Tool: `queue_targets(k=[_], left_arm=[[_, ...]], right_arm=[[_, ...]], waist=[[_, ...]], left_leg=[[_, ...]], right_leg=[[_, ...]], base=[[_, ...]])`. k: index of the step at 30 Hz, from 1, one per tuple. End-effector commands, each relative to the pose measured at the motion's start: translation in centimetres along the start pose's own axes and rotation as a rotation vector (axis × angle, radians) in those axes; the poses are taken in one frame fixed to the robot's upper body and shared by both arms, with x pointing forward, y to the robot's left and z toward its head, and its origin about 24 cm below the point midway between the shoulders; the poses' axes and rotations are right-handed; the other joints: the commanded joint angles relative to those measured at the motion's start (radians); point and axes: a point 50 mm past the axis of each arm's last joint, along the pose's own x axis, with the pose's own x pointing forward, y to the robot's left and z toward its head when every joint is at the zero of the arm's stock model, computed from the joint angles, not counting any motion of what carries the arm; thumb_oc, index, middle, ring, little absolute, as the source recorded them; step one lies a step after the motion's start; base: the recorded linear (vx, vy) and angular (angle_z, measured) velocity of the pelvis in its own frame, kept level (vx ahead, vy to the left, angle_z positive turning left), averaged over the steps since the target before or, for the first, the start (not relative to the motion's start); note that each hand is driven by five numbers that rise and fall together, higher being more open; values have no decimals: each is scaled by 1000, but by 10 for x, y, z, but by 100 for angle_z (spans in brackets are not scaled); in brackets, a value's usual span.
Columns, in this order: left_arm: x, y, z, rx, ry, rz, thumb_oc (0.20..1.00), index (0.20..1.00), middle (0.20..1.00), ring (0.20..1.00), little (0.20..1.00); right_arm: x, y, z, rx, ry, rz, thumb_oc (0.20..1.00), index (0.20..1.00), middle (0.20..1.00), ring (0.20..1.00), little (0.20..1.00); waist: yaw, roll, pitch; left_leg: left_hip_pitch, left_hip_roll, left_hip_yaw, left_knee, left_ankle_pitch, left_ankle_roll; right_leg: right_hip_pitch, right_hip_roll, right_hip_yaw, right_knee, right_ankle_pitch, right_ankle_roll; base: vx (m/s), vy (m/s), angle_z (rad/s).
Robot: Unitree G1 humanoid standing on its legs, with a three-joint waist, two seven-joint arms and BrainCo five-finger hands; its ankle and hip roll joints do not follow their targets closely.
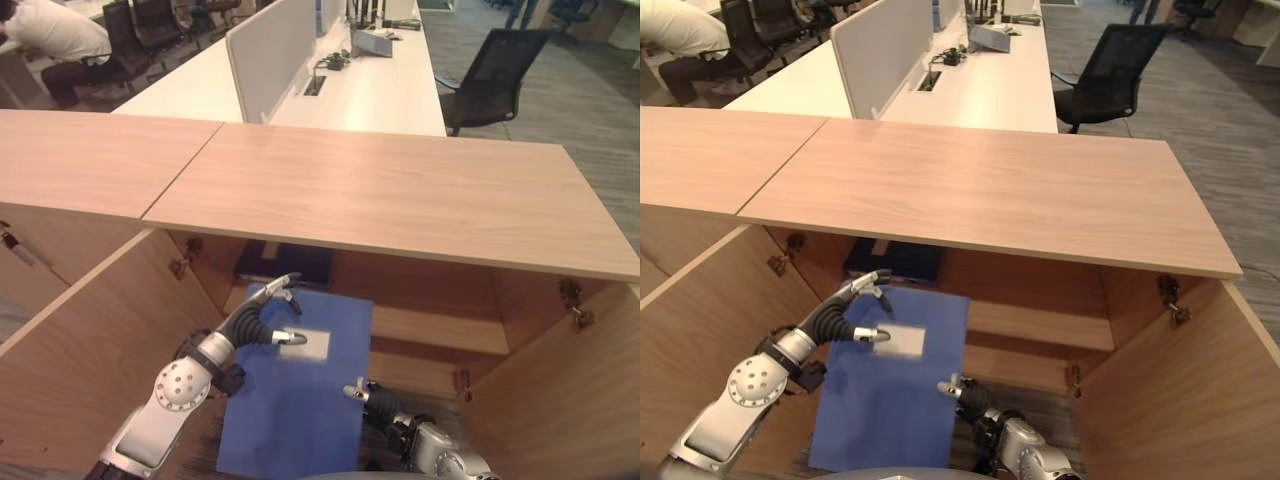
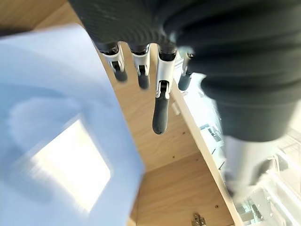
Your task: Put the empty folder in the office cabinet
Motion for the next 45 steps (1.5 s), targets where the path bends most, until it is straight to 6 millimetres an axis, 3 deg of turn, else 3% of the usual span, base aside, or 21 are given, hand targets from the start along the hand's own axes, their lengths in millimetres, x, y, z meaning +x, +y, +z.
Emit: queue_targets(k=[1, 8, 13, 16, 18, 19, 20, 22, 25, 26, 27, 29, 31, 34, 36, 38, 45], left_arm=[[-8, 10, 1, -66, -5, 52, 1000, 1000, 1000, 1000, 1000], [-16, 15, -16, -91, 68, 136, 1000, 1000, 1000, 1000, 1000], [-24, 14, -33, -123, 150, 197, 1000, 1000, 1000, 1000, 1000], [-32, 8, -48, -200, 219, 234, 1000, 1000, 1000, 1000, 1000], [-36, 6, -54, -228, 249, 257, 1000, 1000, 1000, 1000, 1000], [-41, 6, -58, -223, 274, 268, 1000, 1000, 1000, 1000, 1000], [-41, 6, -58, -223, 274, 268, 1000, 1000, 1000, 1000, 1000], [-50, 6, -68, -235, 335, 285, 1000, 1000, 1000, 1000, 1000], [-55, 6, -72, -253, 353, 304, 1000, 1000, 1000, 1000, 1000], [-56, 6, -73, -260, 360, 311, 1000, 1000, 1000, 1000, 1000], [-55, 10, -73, -262, 360, 322, 1000, 1000, 1000, 1000, 1000], [-55, 9, -75, -267, 366, 323, 1000, 1000, 1000, 1000, 1000], [-56, 6, -79, -286, 387, 322, 1000, 1000, 1000, 1000, 1000], [-63, 2, -85, -306, 422, 324, 1000, 1000, 1000, 1000, 1000], [-65, 0, -86, -308, 430, 322, 1000, 1000, 1000, 1000, 1000], [-65, 0, -85, -303, 432, 315, 1000, 1000, 1000, 1000, 1000], [-64, 13, -74, -235, 399, 293, 1000, 1000, 1000, 1000, 1000]], right_arm=[[15, 35, 2, 106, -53, 126, 200, 200, 200, 200, 200], [8, 22, -2, 79, -24, 85, 200, 200, 200, 200, 200], [3, 0, -11, 122, 0, -46, 200, 200, 200, 200, 200], [2, -9, 5, 217, -99, -121, 200, 200, 200, 200, 200], [3, -11, 27, 266, -199, -132, 200, 200, 200, 200, 200], [1, -14, 47, 300, -297, -133, 200, 200, 200, 200, 200], [1, -14, 47, 300, -297, -133, 200, 200, 200, 200, 200], [-10, -18, 101, 332, -541, -131, 200, 200, 200, 200, 200], [-14, -19, 113, 328, -592, -133, 200, 200, 200, 200, 200], [-15, -20, 120, 327, -619, -138, 200, 200, 200, 200, 200], [-17, -18, 136, 328, -677, -132, 200, 200, 200, 200, 200], [-18, -18, 142, 328, -698, -134, 200, 200, 200, 200, 200], [-18, -17, 149, 324, -717, -138, 200, 200, 200, 200, 200], [-19, -17, 150, 296, -709, -137, 200, 200, 200, 200, 200], [-19, -17, 149, 293, -704, -135, 200, 200, 200, 200, 200], [-19, -17, 148, 299, -702, -136, 200, 200, 200, 200, 200], [-13, 0, 151, 338, -723, -79, 200, 200, 200, 200, 200]], waist=[[-4, -75, 14], [-5, -77, 16], [-9, -75, 23], [-14, -68, 27], [-14, -64, 30], [-13, -59, 31], [-13, -59, 31], [-15, -48, 35], [-15, -44, 40], [-12, -45, 52], [0, -57, 98], [5, -51, 100], [11, -50, 101], [17, -49, 91], [14, -31, 78], [12, -28, 72], [10, -12, 105]], left_leg=[[7, 16, -15, -32, -22, -31], [2, 16, -17, -32, -20, -32], [-8, 18, -22, -32, -18, -31], [-12, 20, -23, -32, -16, -33], [-14, 23, -27, -32, -13, -33], [-14, 27, -29, -32, -11, -36], [-14, 27, -29, -32, -11, -36], [-27, 47, -50, -32, -1, -50], [-24, 61, -48, -32, 7, -55], [-36, 68, -44, -6, 18, -58], [-141, 79, -51, 157, 2, -63], [-160, 89, -67, 196, -20, -70], [-193, 87, -71, 210, -9, -63], [-264, 34, -92, 145, 20, -48], [-244, 27, -77, 72, 58, -38], [-234, 25, -74, 54, 63, -36], [-286, -9, -35, 86, 13, 12]], right_leg=[[113, -73, 45, -94, -3, 121], [111, -71, 45, -94, -5, 119], [102, -69, 44, -94, -6, 117], [99, -66, 44, -94, -8, 115], [99, -63, 46, -94, -10, 113], [101, -60, 43, -94, -13, 110], [101, -60, 43, -94, -13, 110], [93, -43, 32, -94, -24, 95], [92, -29, 39, -94, -33, 85], [94, -26, 42, -94, -38, 78], [85, -34, 36, -94, -36, 63], [89, -26, 41, -94, -54, 63], [85, -29, 31, -94, -59, 65], [77, -38, 43, -94, -63, 77], [61, -36, 51, -94, -55, 77], [61, -38, 55, -94, -53, 78], [-9, -97, 94, -78, -29, 111]], base=[[0, 0, 0], [0, 0, 0], [4, -36, 1], [3, -49, 0], [20, -71, 0], [25, -65, 2], [44, -144, 2], [67, -221, 12], [34, -103, 10], [-149, -133, 6], [-151, -132, 4], [-13, -89, 9], [46, -9, -13], [47, 93, -2], [27, 167, -26], [92, 126, -36], [30, 194, -32]])
